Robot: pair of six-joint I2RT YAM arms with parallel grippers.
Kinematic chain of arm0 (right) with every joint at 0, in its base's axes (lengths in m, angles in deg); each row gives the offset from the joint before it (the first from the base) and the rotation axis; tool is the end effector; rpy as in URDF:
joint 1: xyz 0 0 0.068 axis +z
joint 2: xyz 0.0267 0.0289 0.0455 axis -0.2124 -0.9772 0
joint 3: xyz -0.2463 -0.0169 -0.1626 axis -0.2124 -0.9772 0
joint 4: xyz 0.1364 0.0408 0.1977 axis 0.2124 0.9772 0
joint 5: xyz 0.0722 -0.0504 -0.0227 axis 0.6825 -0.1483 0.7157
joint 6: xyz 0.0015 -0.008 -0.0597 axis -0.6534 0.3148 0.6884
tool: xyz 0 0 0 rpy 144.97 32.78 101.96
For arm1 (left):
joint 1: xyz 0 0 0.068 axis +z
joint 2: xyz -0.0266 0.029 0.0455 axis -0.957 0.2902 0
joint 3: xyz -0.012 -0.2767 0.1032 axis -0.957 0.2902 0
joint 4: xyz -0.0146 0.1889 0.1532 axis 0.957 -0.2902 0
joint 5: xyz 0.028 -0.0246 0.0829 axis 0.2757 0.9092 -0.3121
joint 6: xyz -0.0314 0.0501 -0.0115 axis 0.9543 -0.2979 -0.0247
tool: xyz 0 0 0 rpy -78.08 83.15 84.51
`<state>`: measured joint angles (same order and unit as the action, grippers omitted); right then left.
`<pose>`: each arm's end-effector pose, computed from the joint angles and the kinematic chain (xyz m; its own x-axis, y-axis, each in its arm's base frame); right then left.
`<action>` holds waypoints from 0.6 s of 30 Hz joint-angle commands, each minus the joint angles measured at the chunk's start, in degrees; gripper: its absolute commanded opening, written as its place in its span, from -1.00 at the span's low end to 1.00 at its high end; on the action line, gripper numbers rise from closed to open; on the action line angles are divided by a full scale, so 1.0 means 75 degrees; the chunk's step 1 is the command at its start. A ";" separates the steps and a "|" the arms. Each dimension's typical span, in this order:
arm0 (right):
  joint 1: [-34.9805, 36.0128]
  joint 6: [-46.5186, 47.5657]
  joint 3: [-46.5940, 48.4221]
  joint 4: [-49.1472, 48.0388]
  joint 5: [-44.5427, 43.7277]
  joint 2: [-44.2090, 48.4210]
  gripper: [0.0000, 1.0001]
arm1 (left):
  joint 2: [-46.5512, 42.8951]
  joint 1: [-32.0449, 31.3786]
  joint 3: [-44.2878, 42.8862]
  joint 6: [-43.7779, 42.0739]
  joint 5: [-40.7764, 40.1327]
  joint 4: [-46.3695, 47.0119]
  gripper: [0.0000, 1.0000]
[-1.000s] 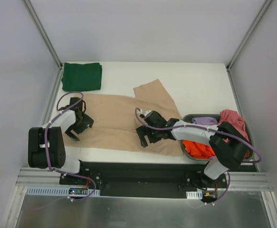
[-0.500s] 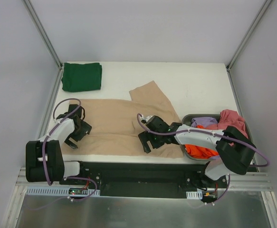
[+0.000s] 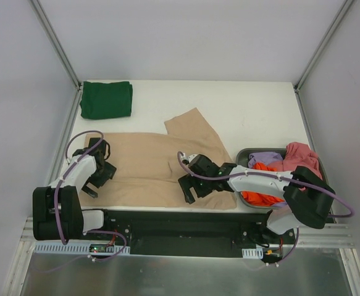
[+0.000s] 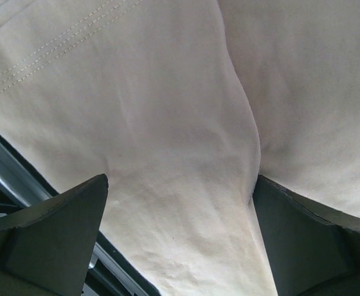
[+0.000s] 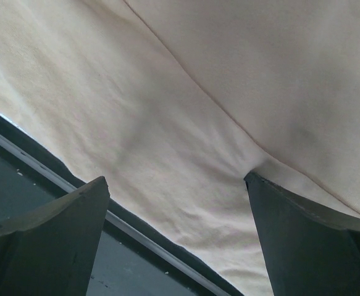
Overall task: Fold and stack the t-shirts
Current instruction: Fold the flattened tshirt in 1/3 of the way
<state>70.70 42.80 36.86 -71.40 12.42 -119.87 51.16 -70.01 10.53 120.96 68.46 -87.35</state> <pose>0.1421 0.2353 0.2023 -0.5534 -0.6264 -0.5490 -0.7936 0.5966 0.1192 0.1753 0.0248 0.1914 -0.4416 -0.8027 -0.4008 -0.8772 0.4802 0.0049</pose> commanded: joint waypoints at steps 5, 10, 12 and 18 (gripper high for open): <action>0.0096 -0.0129 0.0356 0.0763 -0.0777 0.0339 0.93 | -0.1047 0.0124 -0.0369 0.0112 -0.0163 -0.0790 0.98; -0.0185 0.0189 0.1576 0.1515 -0.1894 0.0550 0.93 | -0.1646 0.0124 -0.1247 -0.0217 0.0038 -0.0778 0.98; -0.0559 0.0294 0.1974 0.1446 -0.1802 0.0691 0.93 | -0.1624 0.0124 -0.1727 -0.0275 -0.0196 -0.0766 0.98; -0.1953 0.0797 0.3204 0.1293 -0.1345 0.0376 0.92 | -0.0162 0.0124 -0.3695 -0.0919 -0.0654 -0.0731 0.98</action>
<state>61.12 45.22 54.82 -62.35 2.87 -116.79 43.19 -69.64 -9.47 118.16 66.65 -92.38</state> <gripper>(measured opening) 0.961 0.990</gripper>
